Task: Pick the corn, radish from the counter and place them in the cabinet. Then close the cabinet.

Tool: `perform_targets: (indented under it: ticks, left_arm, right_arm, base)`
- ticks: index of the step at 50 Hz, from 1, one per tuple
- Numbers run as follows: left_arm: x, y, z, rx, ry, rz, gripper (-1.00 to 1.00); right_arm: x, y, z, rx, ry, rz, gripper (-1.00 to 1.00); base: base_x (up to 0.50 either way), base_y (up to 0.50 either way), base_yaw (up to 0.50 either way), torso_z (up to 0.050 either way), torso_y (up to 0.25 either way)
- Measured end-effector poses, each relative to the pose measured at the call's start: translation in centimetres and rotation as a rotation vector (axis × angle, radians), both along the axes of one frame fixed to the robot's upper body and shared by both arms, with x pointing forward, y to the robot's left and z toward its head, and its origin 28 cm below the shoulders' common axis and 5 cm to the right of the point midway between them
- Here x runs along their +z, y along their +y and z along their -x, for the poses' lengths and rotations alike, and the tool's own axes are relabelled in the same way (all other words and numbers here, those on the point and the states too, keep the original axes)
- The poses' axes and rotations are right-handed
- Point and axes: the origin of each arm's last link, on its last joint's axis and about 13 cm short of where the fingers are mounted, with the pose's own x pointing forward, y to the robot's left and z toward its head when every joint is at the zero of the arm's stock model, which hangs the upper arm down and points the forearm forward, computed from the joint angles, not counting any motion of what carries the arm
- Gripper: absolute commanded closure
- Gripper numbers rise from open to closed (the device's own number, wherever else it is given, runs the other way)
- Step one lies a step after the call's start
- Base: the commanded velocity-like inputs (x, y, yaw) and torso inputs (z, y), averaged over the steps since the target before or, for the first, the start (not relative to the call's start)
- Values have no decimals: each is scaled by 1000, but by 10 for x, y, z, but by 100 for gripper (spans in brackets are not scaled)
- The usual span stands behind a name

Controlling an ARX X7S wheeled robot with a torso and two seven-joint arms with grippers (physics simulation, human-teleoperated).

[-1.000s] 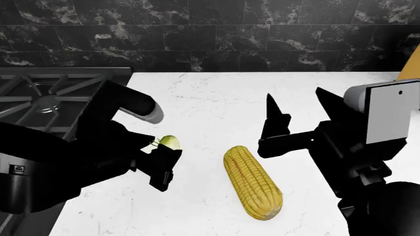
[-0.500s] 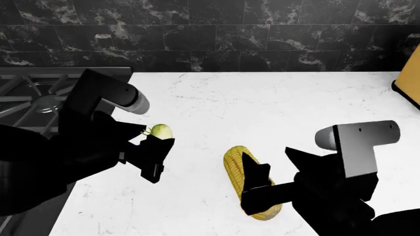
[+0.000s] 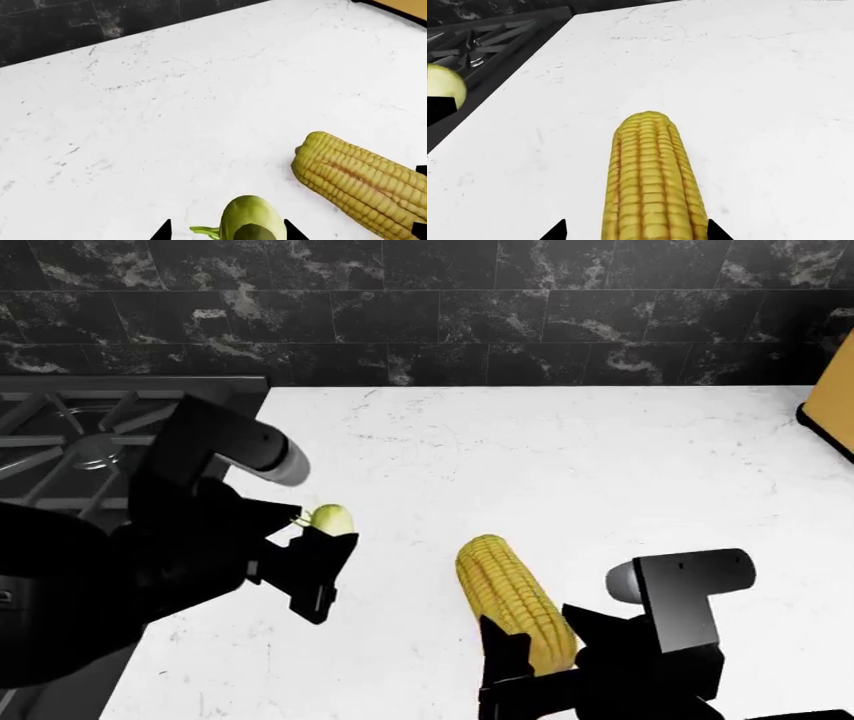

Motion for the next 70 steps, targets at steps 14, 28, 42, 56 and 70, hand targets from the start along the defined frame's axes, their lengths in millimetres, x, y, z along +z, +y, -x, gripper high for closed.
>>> perform_targets:
  ticks: [14,28,42,56,70]
  left_arm:
    - [-3,0,0,0,9,1,100]
    - [-4,0,1,2,12,6,100]
    - [7,3,4,20,-26,39,100]
    - [37,9,16,45,-138,126,100]
    - [58,9,26,45,-219,176,100]
  right_arm:
    - [-14,-6,1,-44,35,46,100]
    - [-16,-9,4,-45,34,52,100]
    - [5,-4,-5,-46,-214,121,100]
    - [40,8,-16,-59,-517,173,100]
    - [67,14,-18,-83,-737,181,100]
  base:
    - [0,0,0,0,0]
    - [0,0,0,0,0]
    - [0,0,0,0,0]
    - [0,0,0,0,0]
    - [0,0,0,0,0]
